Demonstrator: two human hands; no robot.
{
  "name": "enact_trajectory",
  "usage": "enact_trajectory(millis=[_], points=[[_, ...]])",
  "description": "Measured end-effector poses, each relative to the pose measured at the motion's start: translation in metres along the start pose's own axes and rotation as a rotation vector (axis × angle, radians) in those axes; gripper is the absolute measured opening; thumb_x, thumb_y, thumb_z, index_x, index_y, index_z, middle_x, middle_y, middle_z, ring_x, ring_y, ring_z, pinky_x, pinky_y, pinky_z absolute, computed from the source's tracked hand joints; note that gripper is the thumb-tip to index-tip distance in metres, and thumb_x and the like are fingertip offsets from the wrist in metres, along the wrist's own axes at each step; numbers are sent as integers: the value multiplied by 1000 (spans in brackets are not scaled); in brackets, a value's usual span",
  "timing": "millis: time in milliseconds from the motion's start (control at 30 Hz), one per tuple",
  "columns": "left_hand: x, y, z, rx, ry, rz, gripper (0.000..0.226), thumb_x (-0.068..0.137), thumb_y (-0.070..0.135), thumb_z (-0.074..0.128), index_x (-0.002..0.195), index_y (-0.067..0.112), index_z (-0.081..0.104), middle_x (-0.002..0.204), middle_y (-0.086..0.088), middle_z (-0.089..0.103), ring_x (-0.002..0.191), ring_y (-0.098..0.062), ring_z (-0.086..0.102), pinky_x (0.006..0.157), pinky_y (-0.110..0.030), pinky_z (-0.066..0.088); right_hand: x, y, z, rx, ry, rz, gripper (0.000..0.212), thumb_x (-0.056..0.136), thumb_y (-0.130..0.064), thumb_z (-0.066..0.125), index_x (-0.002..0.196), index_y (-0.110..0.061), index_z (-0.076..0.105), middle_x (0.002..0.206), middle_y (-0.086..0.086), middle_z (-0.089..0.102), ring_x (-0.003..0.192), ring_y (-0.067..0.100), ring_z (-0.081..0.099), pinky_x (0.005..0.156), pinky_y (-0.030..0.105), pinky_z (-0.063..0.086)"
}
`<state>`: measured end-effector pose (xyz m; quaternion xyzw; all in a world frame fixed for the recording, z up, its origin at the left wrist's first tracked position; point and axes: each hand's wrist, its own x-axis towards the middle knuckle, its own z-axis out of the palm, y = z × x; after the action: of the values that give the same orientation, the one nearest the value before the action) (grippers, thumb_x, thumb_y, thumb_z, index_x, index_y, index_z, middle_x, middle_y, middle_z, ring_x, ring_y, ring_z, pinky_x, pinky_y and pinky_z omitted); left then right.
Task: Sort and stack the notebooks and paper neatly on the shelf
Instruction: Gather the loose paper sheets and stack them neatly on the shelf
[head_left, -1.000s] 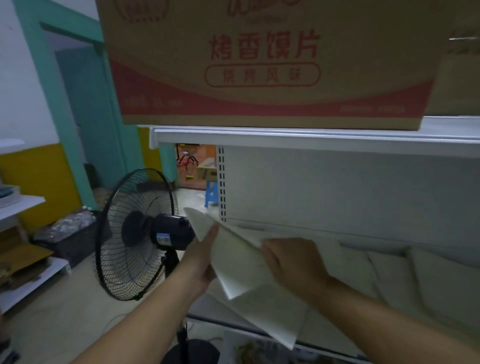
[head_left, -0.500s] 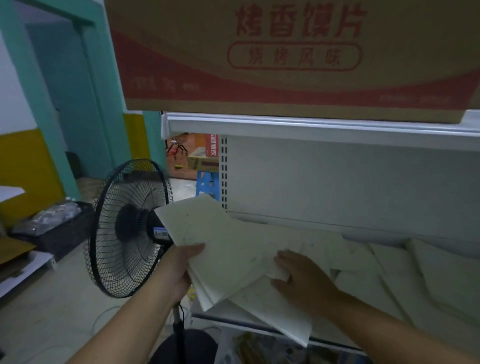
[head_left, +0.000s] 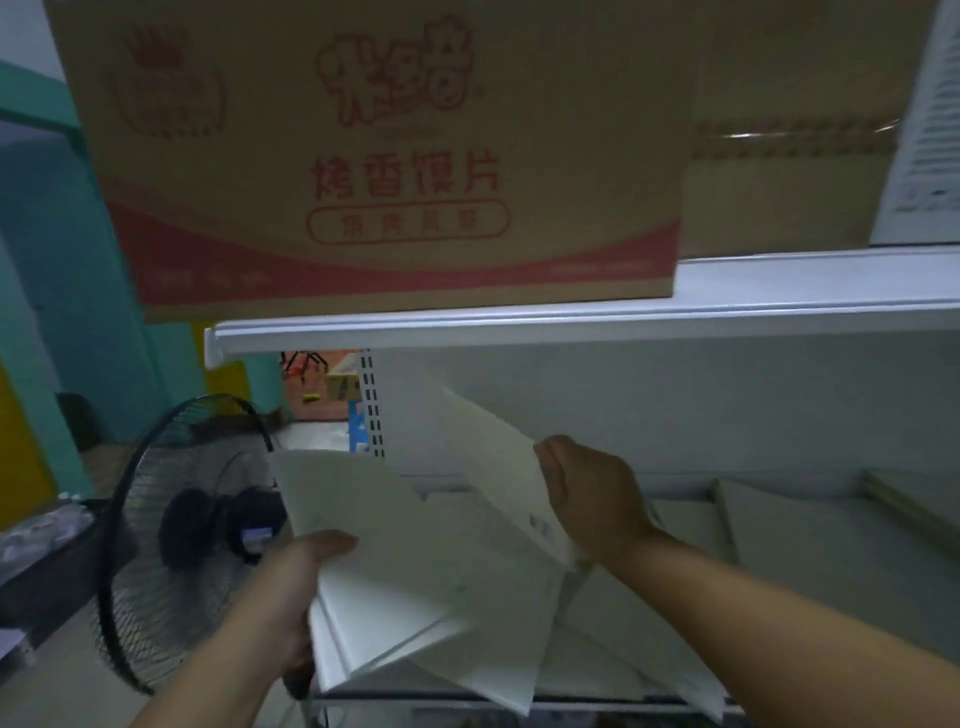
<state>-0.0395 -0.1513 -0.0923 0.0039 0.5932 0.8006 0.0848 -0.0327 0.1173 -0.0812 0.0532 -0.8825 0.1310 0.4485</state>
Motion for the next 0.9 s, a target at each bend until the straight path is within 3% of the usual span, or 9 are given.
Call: enact_trajectory(millis=[100, 167, 267, 367, 467, 533, 633, 733, 900], points=[[-14, -26, 60, -11, -15, 51, 34, 86, -4, 50, 118, 4, 57, 98, -21, 68, 83, -36, 65, 66, -36, 50, -22, -13, -43, -10, 48, -280, 46, 95, -33, 33, 63, -16, 60, 51, 2, 59, 41, 23, 54, 37, 23, 35], [-26, -41, 107, -97, -60, 76, 26, 94, 15, 48, 117, 7, 57, 93, -16, 73, 82, -31, 69, 65, -32, 54, -54, -13, -64, -63, 23, -370, 37, 89, -34, 43, 64, -16, 63, 59, -1, 63, 43, 17, 55, 37, 24, 37], [-52, -65, 177, -215, -200, -102, 55, 92, 56, 39, 104, 8, 62, 74, -11, 74, 66, -25, 71, 49, -25, 53, -101, 15, -102, -68, -77, -300, 31, 77, -43, 52, 68, -17, 67, 80, -2, 71, 58, 13, 63, 42, 22, 44], [-81, -94, 242, -146, -322, -235, 63, 79, 57, 59, 116, 7, 61, 101, -28, 69, 87, -40, 69, 70, -42, 56, -134, 56, -166, -59, -225, -181, 46, 81, -58, 45, 68, -21, 69, 87, -9, 71, 72, 5, 65, 49, 19, 47], [-106, -123, 300, -58, -344, -231, 44, 82, 16, 56, 123, -1, 56, 104, -35, 64, 87, -47, 66, 75, -48, 54, -164, 103, -227, -38, -371, 70, 51, 82, -64, 41, 75, -21, 68, 91, -10, 68, 81, 9, 65, 65, 20, 47], [-130, -139, 340, -40, -437, -294, 41, 81, 10, 52, 120, -4, 57, 104, -34, 65, 88, -46, 65, 78, -47, 52, -184, 145, -269, 14, -263, 400, 39, 82, -58, 49, 90, -24, 67, 114, -12, 59, 103, 11, 60, 84, 20, 43], [-162, -164, 393, -32, -549, -418, 46, 78, 13, 53, 122, -1, 58, 106, -31, 66, 97, -46, 64, 80, -47, 51, -212, 200, -335, 261, -356, 1007, 67, 83, -54, 55, 138, -19, 41, 136, -9, 42, 124, 13, 47, 102, 25, 37], [-192, -183, 447, -39, -617, -458, 49, 74, 16, 56, 121, -1, 59, 107, -31, 66, 98, -47, 63, 84, -50, 50, -241, 229, -377, 734, -283, 1216, 34, 90, -29, 59, 119, -12, 60, 102, -4, 72, 91, 11, 68, 78, 25, 52], [-218, -209, 514, -62, -654, -526, 36, 93, 28, 47, 99, -2, 65, 82, -25, 72, 66, -38, 70, 69, -40, 49, -268, 261, -420, 865, -51, 1351, 19, 94, -2, 48, 105, -9, 62, 87, 7, 75, 81, 23, 71, 69, 29, 53]])
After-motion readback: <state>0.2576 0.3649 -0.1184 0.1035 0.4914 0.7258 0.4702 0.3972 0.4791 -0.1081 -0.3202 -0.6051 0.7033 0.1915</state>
